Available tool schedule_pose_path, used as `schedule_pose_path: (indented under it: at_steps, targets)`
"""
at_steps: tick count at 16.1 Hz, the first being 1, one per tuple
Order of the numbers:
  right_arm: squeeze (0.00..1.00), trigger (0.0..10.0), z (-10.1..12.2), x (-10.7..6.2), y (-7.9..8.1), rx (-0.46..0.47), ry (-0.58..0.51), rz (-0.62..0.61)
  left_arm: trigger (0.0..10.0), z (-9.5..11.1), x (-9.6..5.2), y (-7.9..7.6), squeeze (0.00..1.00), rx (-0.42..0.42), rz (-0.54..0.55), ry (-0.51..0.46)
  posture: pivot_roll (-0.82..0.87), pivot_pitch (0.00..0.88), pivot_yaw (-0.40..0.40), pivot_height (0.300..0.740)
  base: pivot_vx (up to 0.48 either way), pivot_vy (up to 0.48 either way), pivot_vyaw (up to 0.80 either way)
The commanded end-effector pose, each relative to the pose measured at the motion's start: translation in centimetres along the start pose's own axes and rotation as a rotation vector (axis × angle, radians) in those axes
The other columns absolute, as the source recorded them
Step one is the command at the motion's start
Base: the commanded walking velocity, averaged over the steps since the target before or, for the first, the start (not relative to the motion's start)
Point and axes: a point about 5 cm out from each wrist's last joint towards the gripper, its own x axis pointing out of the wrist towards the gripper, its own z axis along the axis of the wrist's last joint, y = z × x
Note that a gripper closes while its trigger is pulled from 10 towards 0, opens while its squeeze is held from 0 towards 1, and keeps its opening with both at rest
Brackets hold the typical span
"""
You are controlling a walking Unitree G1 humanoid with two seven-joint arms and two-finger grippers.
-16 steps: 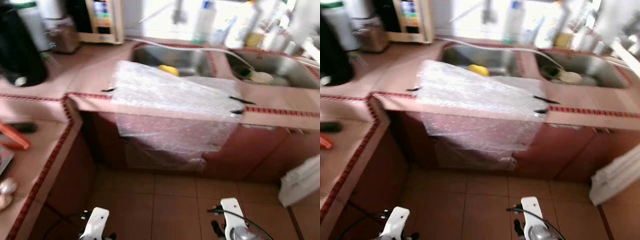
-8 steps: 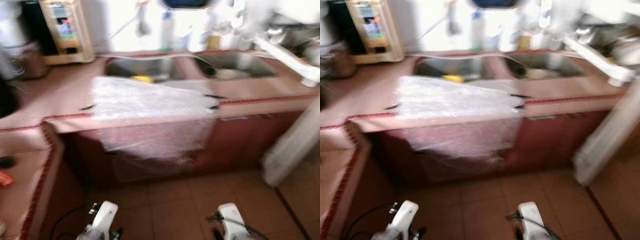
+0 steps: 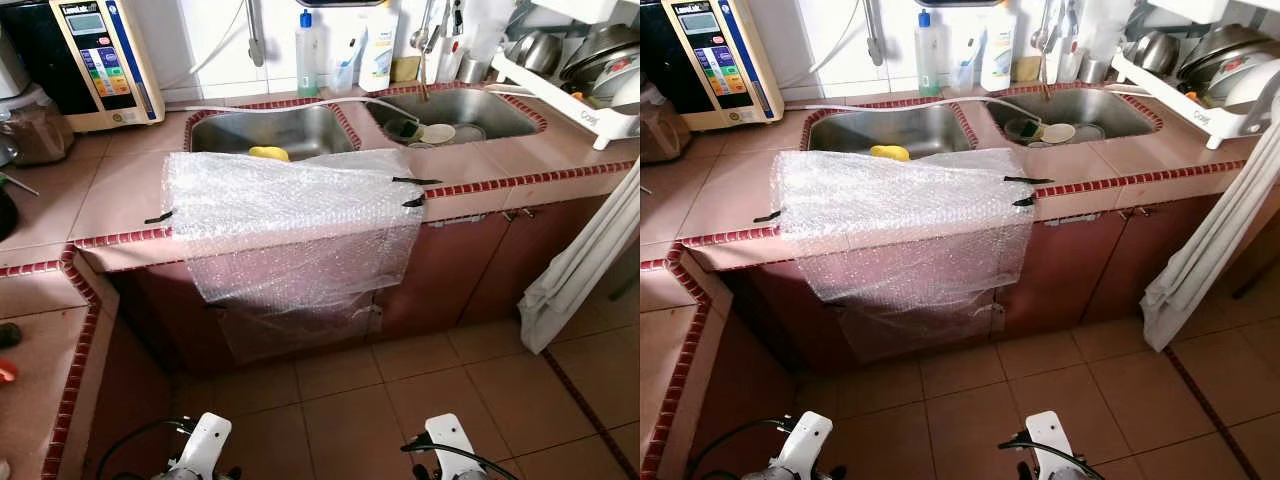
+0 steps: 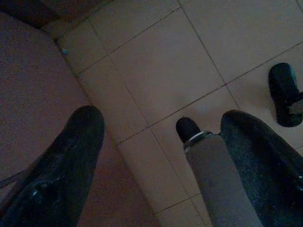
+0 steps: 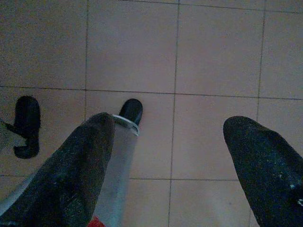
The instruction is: Kitchen organization
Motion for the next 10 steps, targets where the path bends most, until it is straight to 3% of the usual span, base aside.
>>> schedule_pose_path:
  at_steps: [1,10]
  targets:
    - [0.00,10.0,0.66,0.07,0.10,-0.016,-0.021,-0.001,10.0,-0.50,-0.09,0.24,0.00,0.013,0.008,0.016,-0.07,0.001,0.045,0.740,0.000,-0.379,0.00]
    - [0.00,10.0,-0.18,-0.03,0.10,-0.067,-0.001,-0.003,10.0,-1.02,-0.09,-0.20,0.00,0.047,0.002,0.043,-0.09,0.013,0.061,0.740,0.000,-0.421,0.00]
